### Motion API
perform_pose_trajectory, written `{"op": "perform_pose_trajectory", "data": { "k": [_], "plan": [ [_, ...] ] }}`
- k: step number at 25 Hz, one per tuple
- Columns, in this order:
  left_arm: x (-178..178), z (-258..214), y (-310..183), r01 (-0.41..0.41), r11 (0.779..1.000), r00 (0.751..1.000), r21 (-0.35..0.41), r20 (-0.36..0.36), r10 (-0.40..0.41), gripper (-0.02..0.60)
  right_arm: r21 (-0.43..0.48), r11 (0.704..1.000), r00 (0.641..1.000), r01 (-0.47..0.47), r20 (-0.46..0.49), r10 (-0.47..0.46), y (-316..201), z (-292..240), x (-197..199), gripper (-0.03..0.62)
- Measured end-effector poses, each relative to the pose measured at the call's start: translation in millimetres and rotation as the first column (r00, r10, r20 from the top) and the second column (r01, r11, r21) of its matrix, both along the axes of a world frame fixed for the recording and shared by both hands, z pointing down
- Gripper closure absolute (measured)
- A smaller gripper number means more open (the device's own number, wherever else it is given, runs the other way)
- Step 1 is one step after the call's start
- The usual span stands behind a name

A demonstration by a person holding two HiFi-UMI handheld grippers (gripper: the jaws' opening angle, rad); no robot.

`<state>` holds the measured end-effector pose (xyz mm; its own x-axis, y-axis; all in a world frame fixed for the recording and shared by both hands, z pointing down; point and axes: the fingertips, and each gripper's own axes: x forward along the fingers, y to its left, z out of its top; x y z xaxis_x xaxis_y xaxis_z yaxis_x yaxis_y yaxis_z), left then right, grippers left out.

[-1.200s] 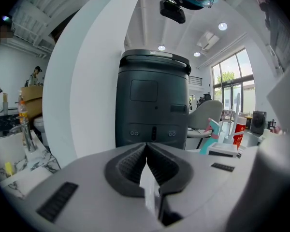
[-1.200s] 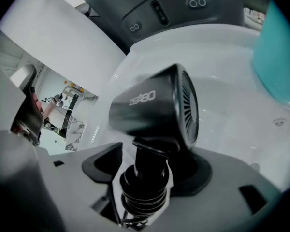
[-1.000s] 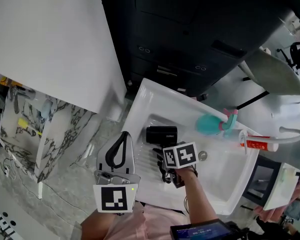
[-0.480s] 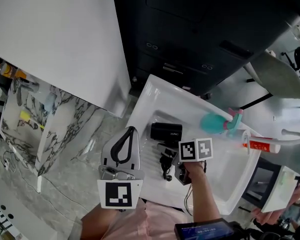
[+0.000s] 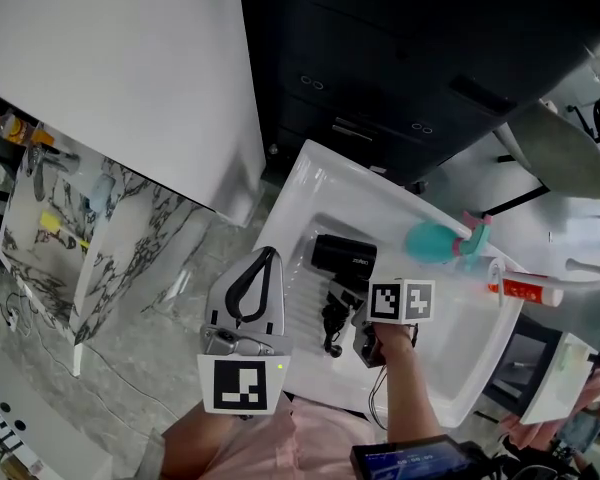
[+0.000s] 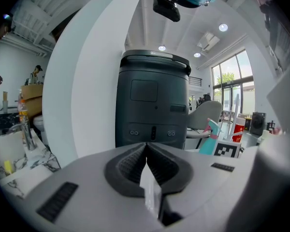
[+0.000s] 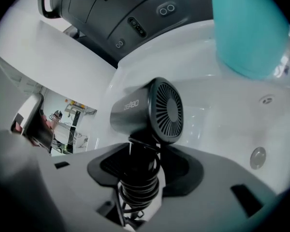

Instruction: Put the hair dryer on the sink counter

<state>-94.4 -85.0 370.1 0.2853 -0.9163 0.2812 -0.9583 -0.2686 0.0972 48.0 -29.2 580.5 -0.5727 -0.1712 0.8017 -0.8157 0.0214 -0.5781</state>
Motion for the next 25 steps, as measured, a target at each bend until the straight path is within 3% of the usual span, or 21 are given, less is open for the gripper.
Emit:
{"op": "perform_pose_trajectory", "data": {
  "k": [5, 11, 19, 25],
  "plan": [
    [-1.9, 1.0, -0.3, 0.007, 1.000, 1.000, -0.011, -0.005, -0.007, 0.571, -0.075, 0.993, 0.987, -0.087, 0.129, 0.096, -5.6, 4.8, -16.7, 0.391],
    [-1.9, 3.1, 0.0, 0.012, 1.000, 1.000, -0.022, 0.000, -0.012, 0.571, -0.094, 0.989, 0.978, -0.112, 0.166, 0.126, -12.9, 7.4, -24.2, 0.390],
    [-0.7, 1.1, 0.7, 0.007, 1.000, 1.000, -0.018, -0.003, -0.007, 0.571, -0.082, 0.989, 0.980, -0.121, 0.147, 0.132, -22.2, 8.9, -25.9, 0.382],
    [-2.8, -1.0, 2.1, 0.005, 1.000, 1.000, -0.012, -0.001, -0.005, 0.571, -0.028, 0.999, 0.999, -0.031, 0.018, 0.032, -20.5, 7.2, -19.5, 0.362]
  ]
}}
